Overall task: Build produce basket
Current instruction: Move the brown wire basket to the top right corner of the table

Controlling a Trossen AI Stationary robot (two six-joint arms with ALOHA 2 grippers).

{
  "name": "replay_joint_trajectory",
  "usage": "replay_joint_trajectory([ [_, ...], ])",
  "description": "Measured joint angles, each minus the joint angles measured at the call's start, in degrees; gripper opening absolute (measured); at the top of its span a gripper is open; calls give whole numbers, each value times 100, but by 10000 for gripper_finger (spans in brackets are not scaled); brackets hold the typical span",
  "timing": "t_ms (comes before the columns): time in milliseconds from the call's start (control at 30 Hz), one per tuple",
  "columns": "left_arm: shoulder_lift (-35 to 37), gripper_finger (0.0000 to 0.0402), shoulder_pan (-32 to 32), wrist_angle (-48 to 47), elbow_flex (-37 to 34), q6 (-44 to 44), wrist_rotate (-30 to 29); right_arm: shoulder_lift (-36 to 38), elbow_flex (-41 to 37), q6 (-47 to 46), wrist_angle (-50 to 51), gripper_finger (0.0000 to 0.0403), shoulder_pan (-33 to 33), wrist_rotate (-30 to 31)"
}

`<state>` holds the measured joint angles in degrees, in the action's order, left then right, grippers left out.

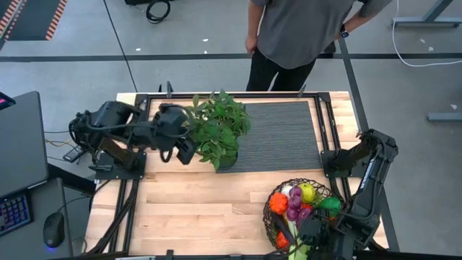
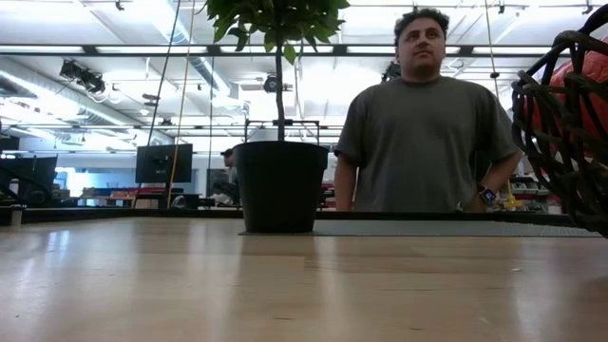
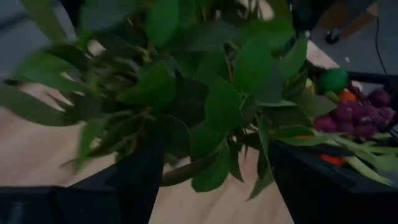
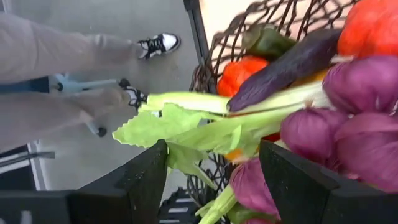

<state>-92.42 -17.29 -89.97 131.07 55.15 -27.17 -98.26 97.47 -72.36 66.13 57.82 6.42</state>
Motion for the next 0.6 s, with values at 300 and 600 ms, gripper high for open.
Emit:
replay_joint_trajectory([
  [300, 182, 286, -740, -2, 2, 219, -1440, 58, -4, 205, -21, 254, -224, 268],
  [600, 825, 218, -967, -4, 6, 279, -1860, 675, -4, 315, 166, 212, -328, 1583],
])
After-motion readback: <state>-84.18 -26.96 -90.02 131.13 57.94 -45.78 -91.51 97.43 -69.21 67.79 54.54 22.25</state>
